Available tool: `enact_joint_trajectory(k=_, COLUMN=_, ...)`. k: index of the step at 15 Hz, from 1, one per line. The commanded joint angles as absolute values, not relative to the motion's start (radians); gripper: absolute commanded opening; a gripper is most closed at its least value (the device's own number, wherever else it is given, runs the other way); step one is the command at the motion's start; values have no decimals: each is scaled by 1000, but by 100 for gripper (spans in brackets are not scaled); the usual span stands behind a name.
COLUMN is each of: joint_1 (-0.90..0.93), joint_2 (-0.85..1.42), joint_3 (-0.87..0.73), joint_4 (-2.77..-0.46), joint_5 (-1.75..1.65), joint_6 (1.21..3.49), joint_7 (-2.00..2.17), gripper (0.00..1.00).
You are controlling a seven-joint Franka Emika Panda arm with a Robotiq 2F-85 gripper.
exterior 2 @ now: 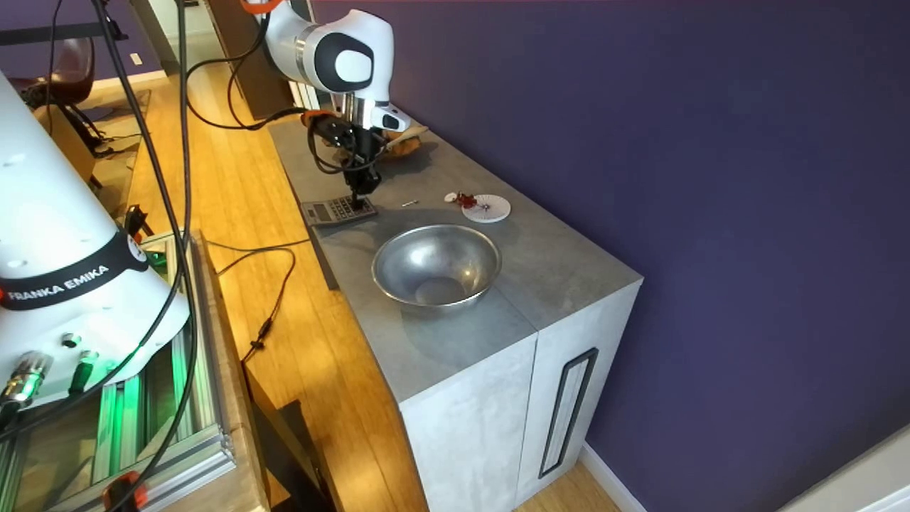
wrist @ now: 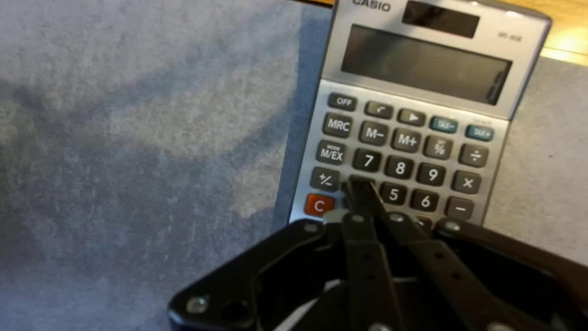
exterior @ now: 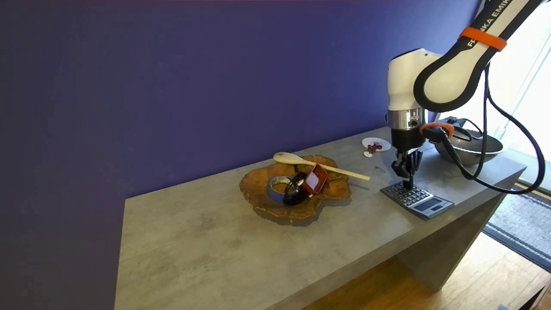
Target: Press the formula 1 + 1 = on the calculator
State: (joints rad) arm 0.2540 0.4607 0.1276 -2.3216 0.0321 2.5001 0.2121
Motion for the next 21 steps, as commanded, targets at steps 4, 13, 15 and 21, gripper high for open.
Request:
enact_joint_trajectory(k=4, joint_1=271, joint_2=554, joint_3=117, joint_4=-2239, joint_5=9, joint_6=2453, joint_7=232, gripper=0)
enact_joint_trajectory(k=13, joint_1=266, joint_2=483, joint_3=118, joint_4=-2277, joint_5=15, joint_6=2435, joint_7=236, gripper=0)
enact_joint_trajectory(k=15, joint_1=266, joint_2=451, joint_3=119, joint_4=-2300, joint_5=16, joint_6=2440, joint_7=239, gripper=0)
enact_joint_trajectory(k=21, joint_1=265, joint_2=391, joint_3=123, joint_4=-2332, joint_5=12, joint_6=2442, joint_7=239, gripper=0)
